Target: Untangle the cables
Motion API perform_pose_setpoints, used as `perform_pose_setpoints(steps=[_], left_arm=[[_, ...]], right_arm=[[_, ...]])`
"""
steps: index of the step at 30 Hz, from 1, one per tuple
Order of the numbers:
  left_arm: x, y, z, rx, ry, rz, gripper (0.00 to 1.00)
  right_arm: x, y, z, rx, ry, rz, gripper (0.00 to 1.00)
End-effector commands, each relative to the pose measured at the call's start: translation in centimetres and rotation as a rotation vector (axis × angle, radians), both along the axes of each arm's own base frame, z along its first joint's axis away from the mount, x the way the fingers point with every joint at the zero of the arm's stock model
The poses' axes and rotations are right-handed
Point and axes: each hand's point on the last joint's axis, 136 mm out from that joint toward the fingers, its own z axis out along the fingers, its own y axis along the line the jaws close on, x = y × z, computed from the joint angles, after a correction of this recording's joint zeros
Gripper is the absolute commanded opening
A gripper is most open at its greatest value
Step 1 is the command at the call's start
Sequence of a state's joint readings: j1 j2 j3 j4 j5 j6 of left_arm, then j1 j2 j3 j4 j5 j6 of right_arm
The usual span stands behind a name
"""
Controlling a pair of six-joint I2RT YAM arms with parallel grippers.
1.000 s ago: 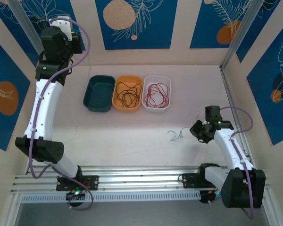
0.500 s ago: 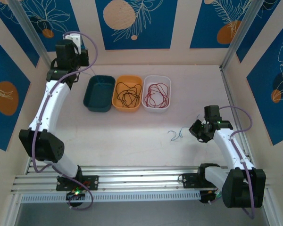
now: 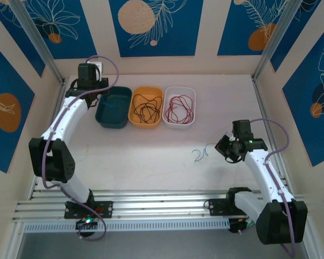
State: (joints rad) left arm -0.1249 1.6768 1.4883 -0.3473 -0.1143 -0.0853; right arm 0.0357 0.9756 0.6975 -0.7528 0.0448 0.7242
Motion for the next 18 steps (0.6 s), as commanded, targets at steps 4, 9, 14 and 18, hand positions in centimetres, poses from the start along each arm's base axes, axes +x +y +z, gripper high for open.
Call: perform_pose_setpoints(steps=[4,9,14,18], left_arm=[[1.0,-2.1,-6.5,-0.042,0.108,-0.045,0.0],[1.6,-2.9,-8.9,-0.036,0.142,-0.061,0.0],[2.2,-3.3,-10.8,-0.007,0.147,-0.096,0.01],[2.7,-3.4,-12.2,0.015,0.142,-0.106,0.12]], right_arm=[[0.0,0.7,2.4,0.015,-0.048,0.017,0.0],[-0.1,1.2,3.6,0.014,-0.078,0.04,0.0],[0.0,1.6,4.6,0.013,-0.112,0.054,0.0],[0.1,1.9,5.2,0.009,-0.123,0.067,0.0]])
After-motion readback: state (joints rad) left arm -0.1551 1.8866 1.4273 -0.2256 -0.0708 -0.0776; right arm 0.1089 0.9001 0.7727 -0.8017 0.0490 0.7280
